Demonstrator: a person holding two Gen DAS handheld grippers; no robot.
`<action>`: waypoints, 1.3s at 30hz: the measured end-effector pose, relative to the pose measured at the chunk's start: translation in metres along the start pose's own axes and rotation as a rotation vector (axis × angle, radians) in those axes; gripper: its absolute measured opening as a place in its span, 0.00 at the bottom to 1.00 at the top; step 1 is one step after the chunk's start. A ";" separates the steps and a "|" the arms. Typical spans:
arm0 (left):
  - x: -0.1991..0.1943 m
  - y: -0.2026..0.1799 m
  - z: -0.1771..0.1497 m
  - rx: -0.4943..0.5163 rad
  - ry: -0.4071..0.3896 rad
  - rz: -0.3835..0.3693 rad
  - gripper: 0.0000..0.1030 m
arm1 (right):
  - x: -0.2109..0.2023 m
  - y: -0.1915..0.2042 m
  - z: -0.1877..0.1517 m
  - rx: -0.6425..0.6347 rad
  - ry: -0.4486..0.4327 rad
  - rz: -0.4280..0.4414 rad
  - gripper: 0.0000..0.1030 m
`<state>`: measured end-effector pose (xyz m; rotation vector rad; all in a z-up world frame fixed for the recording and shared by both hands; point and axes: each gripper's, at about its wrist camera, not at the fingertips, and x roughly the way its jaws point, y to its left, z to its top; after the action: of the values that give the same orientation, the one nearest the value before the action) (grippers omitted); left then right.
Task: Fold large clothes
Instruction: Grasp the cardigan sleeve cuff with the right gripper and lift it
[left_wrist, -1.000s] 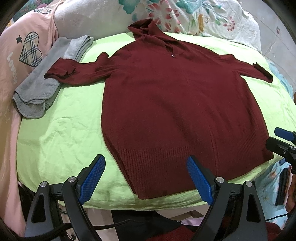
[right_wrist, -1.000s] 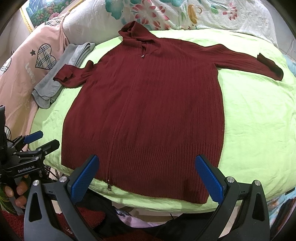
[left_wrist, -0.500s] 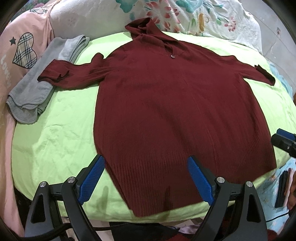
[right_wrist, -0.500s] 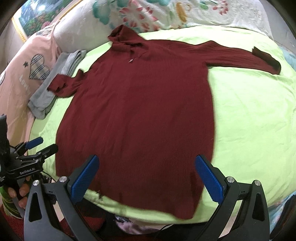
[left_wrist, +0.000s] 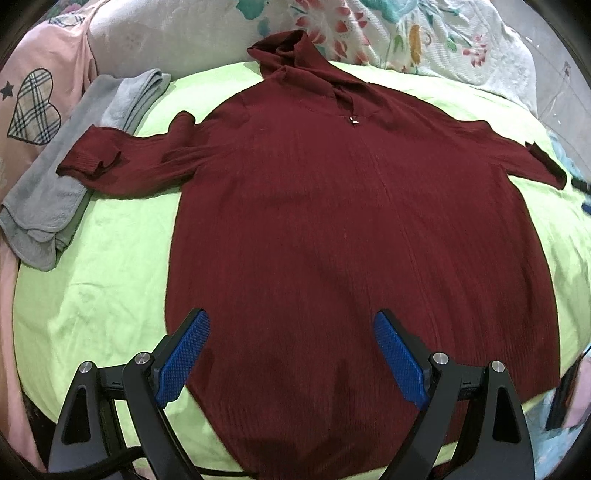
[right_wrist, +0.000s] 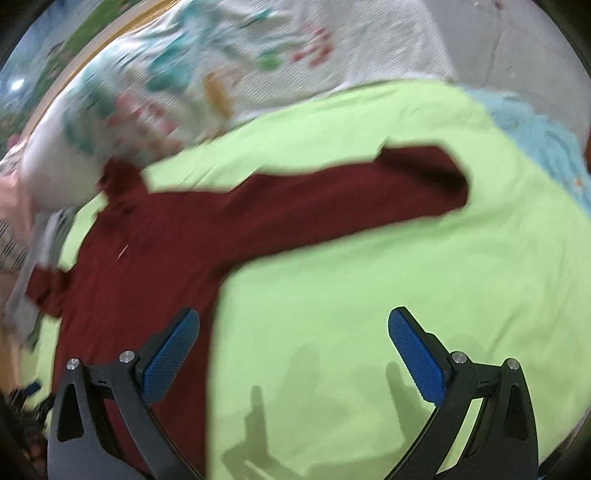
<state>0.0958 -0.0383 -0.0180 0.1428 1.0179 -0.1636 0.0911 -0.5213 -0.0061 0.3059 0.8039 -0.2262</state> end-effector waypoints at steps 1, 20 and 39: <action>0.003 -0.001 0.002 -0.004 0.003 -0.001 0.89 | 0.009 -0.006 0.008 0.007 -0.005 -0.013 0.95; 0.055 -0.026 0.034 0.007 0.064 -0.018 0.89 | 0.146 -0.069 0.114 -0.121 0.134 -0.265 0.07; 0.043 0.028 0.036 -0.110 0.026 -0.116 0.89 | 0.151 0.287 -0.035 0.079 0.210 0.683 0.06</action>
<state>0.1533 -0.0210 -0.0346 -0.0140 1.0588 -0.2109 0.2594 -0.2540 -0.0881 0.6666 0.8536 0.4226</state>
